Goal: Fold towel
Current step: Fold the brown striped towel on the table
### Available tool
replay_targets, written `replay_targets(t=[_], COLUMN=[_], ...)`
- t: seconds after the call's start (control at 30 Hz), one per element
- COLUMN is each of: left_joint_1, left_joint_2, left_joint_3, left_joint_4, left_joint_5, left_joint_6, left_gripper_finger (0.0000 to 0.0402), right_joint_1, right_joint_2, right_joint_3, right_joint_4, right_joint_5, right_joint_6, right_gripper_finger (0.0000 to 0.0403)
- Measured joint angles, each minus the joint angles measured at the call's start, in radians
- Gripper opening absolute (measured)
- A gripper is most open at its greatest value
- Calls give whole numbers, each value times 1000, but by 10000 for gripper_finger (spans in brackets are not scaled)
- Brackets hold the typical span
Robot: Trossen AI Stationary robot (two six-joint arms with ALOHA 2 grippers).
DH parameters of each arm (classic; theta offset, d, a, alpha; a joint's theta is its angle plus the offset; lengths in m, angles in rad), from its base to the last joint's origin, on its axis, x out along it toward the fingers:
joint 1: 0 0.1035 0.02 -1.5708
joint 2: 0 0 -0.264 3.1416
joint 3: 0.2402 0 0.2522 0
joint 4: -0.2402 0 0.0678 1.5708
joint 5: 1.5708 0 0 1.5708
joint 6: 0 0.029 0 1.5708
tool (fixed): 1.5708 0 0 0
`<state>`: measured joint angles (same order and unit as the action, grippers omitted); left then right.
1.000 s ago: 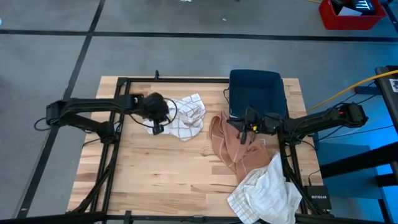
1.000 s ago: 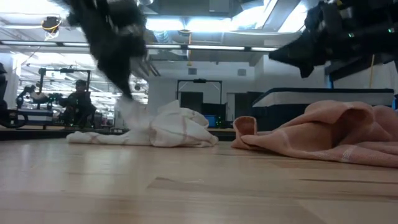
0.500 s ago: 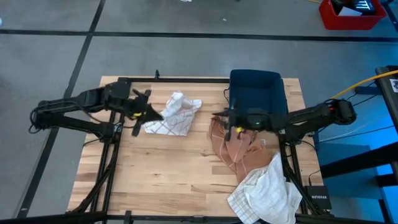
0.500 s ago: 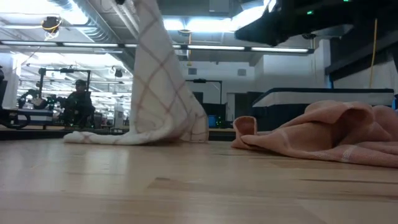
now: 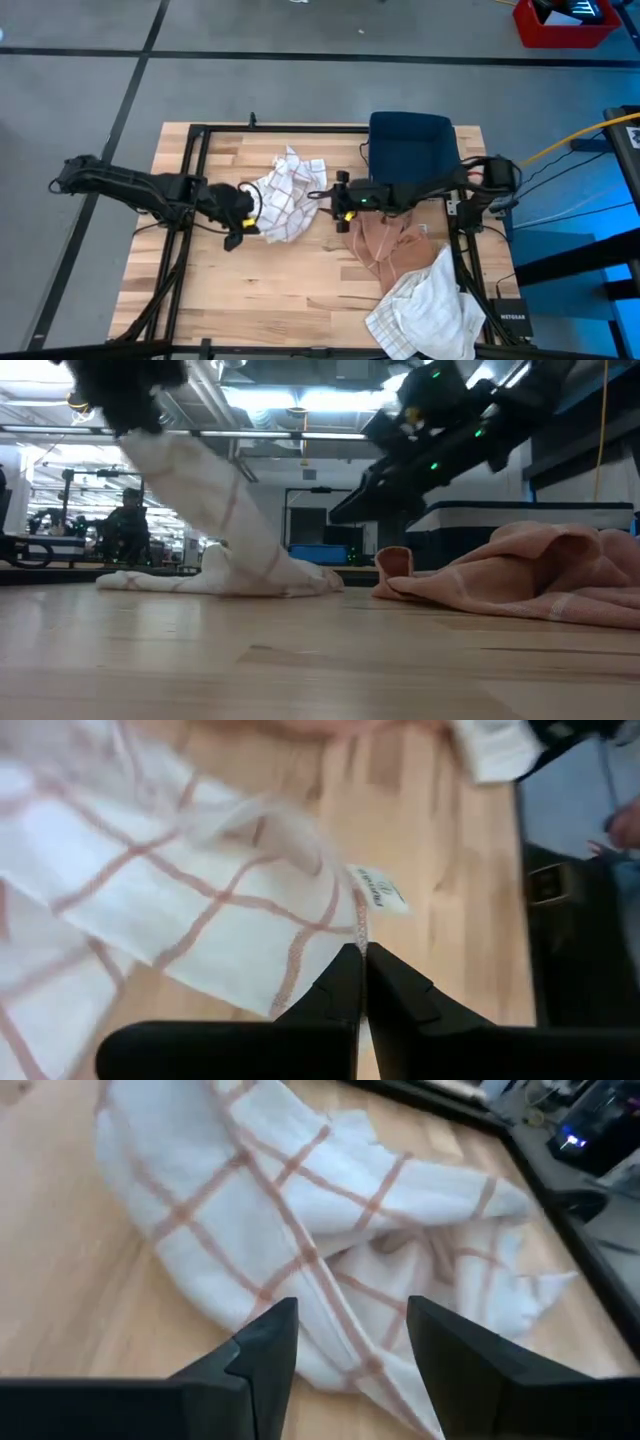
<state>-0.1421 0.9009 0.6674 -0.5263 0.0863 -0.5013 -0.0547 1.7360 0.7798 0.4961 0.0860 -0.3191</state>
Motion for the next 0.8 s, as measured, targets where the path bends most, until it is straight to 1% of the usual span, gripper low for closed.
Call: replay_targets(t=[0.07,0.13,0.2,0.27,0.37,0.53,0.7,0.8], left_joint_1=[-23,-43,-60,-72,-86,-92,-92,-92], left_joint_2=[0,1,2,2,2,2,2,2], left_joint_3=[-42,-82,-117,-146,-176,-193,-193,-193], left_joint_4=[-9,-6,-12,-14,-18,-15,-12,-10], left_joint_5=[-25,-42,-51,-53,-54,-63,-72,-73], left_joint_6=[-58,-112,-153,-185,-218,-225,-225,-225], left_gripper_finger=[2,2,2,2,3,3,3,3], right_joint_1=[0,-1,0,0,-12,-72,-162,-198], right_joint_2=[49,93,128,151,156,155,180,200], right_joint_3=[42,95,146,198,270,352,394,408], right_joint_4=[-6,-29,-99,-195,-332,-458,-566,-591], right_joint_5=[-5,-37,-67,-71,-78,-89,-247,-361], right_joint_6=[-1,-21,-66,-108,-166,-187,-213,-214], right_gripper_finger=[195,195,195,195,195,195,195,195])
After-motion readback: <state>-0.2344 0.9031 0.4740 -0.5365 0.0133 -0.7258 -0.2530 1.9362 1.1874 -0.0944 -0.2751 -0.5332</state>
